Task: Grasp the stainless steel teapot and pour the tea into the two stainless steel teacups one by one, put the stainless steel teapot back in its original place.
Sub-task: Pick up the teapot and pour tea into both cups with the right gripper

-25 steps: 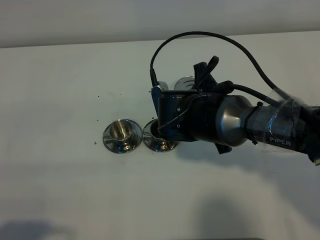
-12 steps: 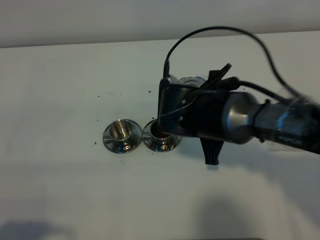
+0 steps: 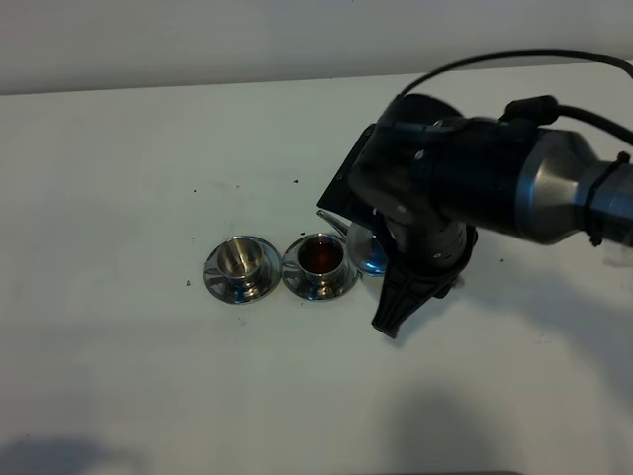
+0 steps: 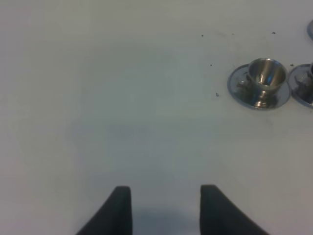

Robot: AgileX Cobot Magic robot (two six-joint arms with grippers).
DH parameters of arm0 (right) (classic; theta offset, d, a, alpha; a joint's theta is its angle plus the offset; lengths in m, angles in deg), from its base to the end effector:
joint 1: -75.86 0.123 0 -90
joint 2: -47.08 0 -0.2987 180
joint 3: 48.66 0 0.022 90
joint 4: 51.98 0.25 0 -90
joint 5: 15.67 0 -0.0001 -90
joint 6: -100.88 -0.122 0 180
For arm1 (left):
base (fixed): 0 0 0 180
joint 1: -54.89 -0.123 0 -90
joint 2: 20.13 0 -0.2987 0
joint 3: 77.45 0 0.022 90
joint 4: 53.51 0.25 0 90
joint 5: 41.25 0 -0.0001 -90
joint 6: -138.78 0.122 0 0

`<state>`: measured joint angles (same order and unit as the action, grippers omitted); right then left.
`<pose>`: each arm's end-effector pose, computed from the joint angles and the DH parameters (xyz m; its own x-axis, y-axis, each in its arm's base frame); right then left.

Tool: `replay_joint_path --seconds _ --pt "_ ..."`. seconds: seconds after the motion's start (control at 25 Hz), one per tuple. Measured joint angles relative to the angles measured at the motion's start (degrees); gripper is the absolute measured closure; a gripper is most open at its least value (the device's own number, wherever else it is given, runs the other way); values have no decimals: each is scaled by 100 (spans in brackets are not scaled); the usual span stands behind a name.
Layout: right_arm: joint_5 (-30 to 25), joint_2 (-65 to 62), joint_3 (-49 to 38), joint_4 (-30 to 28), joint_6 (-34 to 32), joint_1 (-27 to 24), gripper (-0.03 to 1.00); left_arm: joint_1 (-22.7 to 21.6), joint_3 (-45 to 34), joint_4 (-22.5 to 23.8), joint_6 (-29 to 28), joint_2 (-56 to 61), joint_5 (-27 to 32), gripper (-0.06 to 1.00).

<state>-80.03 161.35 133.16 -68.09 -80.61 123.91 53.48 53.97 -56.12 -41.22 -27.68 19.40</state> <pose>0.2704 0.2552 0.2023 -0.5940 -0.8031 -0.0466 -0.7702 0.5845 -0.2553 0.0081 -0.0046 0.2649 -0.4502 -0.0334 -0.8923 0.0008 0.9993 -0.0378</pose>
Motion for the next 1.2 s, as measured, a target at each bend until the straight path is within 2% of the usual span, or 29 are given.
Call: replay_joint_path --seconds 0.28,0.6,0.68,0.92,1.08,1.2 --pt "1000 -46 -337 701 71 -141 79 0 0 0 0 0 0 58" --pt "1142 -430 -544 760 93 -122 79 0 0 0 0 0 0 58" --pt "1080 -507 -422 610 109 -28 79 0 0 0 0 0 0 58" --pt "502 -68 749 -495 302 476 79 0 0 0 0 0 0 58" --pt "276 601 1653 -985 1032 534 79 0 0 0 0 0 0 58" --pt "271 994 1967 -1270 1705 534 79 0 0 0 0 0 0 58"
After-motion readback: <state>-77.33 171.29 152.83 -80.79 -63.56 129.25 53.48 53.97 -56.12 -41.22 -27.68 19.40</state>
